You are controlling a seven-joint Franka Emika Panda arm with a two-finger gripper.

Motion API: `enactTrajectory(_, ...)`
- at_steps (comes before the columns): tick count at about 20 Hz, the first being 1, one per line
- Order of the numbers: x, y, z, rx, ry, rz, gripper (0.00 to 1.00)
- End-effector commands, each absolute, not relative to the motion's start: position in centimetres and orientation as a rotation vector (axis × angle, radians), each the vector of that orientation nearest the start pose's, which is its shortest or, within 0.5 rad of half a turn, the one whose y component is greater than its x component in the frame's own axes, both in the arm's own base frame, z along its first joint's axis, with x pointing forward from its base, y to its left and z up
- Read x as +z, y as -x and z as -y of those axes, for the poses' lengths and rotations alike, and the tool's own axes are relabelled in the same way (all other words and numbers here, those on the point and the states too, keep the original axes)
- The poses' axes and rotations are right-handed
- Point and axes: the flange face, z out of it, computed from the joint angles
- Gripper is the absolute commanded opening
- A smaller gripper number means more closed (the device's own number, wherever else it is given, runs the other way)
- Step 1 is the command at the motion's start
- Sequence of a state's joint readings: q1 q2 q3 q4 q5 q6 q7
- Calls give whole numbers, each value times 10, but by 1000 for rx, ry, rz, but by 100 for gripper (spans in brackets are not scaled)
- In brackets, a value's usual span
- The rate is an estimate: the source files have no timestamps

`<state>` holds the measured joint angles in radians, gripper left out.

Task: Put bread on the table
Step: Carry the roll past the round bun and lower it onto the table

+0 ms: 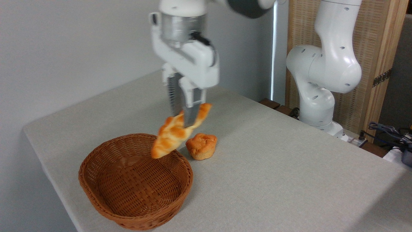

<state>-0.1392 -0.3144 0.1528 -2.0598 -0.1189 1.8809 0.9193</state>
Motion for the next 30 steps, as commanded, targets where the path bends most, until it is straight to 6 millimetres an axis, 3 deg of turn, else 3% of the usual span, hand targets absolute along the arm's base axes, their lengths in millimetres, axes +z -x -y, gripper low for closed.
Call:
enactTrajectory(1,565,-427,-31,-273,2886,-1478,44)
enactTrajectory(4,534,-405,-52,-128,2829,-1526,44)
enactTrajectory(6,520,-402,-64,-70,2812,-1537,45)
enactTrajectory(9,516,-402,-69,-62,2824,-1525,50)
enactTrajectory(13,505,-404,-71,-20,2819,-1528,66)
enactTrajectory(18,496,-409,-68,9,2817,-1542,78)
enactTrajectory(21,492,-411,-67,21,2816,-1549,79)
enactTrajectory(25,492,-413,-68,11,2811,-1548,100)
enactTrajectory(30,493,-413,-67,2,2808,-1548,100)
